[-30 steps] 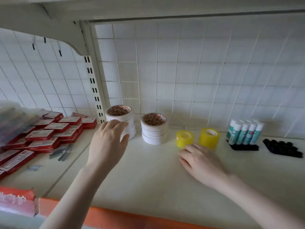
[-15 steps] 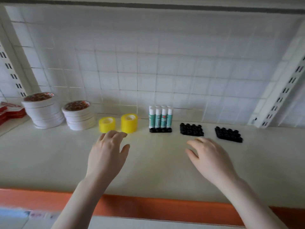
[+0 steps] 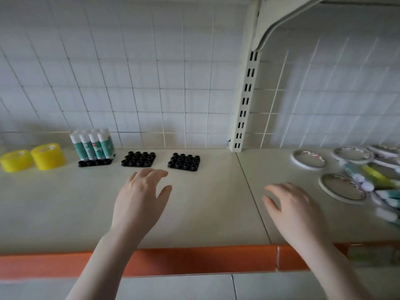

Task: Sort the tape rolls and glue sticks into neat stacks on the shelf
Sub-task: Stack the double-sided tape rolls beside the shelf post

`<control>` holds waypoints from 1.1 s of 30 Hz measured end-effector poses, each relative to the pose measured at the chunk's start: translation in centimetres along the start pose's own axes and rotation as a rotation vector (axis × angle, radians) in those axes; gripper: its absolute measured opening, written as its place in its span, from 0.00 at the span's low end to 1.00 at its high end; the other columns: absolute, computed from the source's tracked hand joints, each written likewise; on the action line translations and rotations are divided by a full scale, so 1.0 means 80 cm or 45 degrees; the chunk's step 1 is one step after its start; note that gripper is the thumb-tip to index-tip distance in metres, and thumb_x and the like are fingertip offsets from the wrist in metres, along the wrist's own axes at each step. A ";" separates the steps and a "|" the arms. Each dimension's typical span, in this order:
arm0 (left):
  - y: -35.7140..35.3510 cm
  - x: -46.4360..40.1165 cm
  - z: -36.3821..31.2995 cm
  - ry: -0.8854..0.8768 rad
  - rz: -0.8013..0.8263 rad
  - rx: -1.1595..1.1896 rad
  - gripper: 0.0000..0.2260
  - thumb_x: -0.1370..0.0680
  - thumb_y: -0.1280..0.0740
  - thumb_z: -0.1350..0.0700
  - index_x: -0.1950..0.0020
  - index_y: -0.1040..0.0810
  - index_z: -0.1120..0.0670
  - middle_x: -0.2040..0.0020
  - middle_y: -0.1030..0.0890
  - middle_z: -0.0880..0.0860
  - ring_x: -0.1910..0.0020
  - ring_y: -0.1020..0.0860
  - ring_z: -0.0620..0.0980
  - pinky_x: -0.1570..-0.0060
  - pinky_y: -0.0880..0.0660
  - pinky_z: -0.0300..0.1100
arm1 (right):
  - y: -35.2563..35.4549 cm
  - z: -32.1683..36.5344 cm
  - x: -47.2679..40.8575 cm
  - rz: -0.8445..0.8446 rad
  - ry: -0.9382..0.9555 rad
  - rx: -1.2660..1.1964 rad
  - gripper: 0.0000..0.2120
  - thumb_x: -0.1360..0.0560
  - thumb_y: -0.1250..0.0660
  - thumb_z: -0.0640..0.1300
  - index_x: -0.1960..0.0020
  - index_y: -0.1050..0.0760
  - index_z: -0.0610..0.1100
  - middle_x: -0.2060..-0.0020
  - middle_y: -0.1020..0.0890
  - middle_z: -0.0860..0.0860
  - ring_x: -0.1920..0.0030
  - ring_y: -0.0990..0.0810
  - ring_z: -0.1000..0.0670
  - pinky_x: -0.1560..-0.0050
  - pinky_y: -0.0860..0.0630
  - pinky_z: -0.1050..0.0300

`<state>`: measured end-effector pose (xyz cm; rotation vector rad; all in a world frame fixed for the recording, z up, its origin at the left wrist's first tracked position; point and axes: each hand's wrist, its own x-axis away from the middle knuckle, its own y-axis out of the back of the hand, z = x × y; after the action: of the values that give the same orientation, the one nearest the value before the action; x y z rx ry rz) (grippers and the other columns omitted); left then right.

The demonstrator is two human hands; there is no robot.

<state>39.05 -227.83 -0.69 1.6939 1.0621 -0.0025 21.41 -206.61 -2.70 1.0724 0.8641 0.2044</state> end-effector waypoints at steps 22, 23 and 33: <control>-0.129 -0.025 -0.257 -0.249 0.149 0.133 0.14 0.24 0.33 0.52 0.39 0.23 0.49 0.41 0.24 0.45 0.41 0.27 0.48 0.50 0.29 0.43 | 0.075 -0.255 -0.012 -0.412 0.029 0.023 0.06 0.34 0.26 0.35 0.58 0.19 0.40 0.66 0.19 0.44 0.66 0.21 0.41 0.68 0.24 0.52; -0.140 -0.022 -0.275 -0.274 0.167 0.152 0.14 0.24 0.33 0.52 0.39 0.23 0.49 0.42 0.24 0.45 0.42 0.27 0.48 0.49 0.29 0.42 | 0.079 -0.271 -0.017 -0.401 0.050 0.025 0.06 0.34 0.27 0.35 0.57 0.19 0.39 0.65 0.19 0.44 0.66 0.20 0.41 0.68 0.23 0.51; -0.208 -0.008 -0.356 -0.488 0.399 0.117 0.13 0.23 0.36 0.50 0.38 0.23 0.47 0.41 0.24 0.42 0.40 0.28 0.45 0.47 0.28 0.41 | 0.081 -0.365 -0.039 -0.320 0.120 -0.032 0.07 0.32 0.29 0.35 0.54 0.18 0.37 0.62 0.18 0.43 0.62 0.20 0.41 0.62 0.20 0.48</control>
<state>14.35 -206.03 -1.33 1.8357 0.5142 -0.1703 0.36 -185.15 -1.38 0.9270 1.0698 0.0555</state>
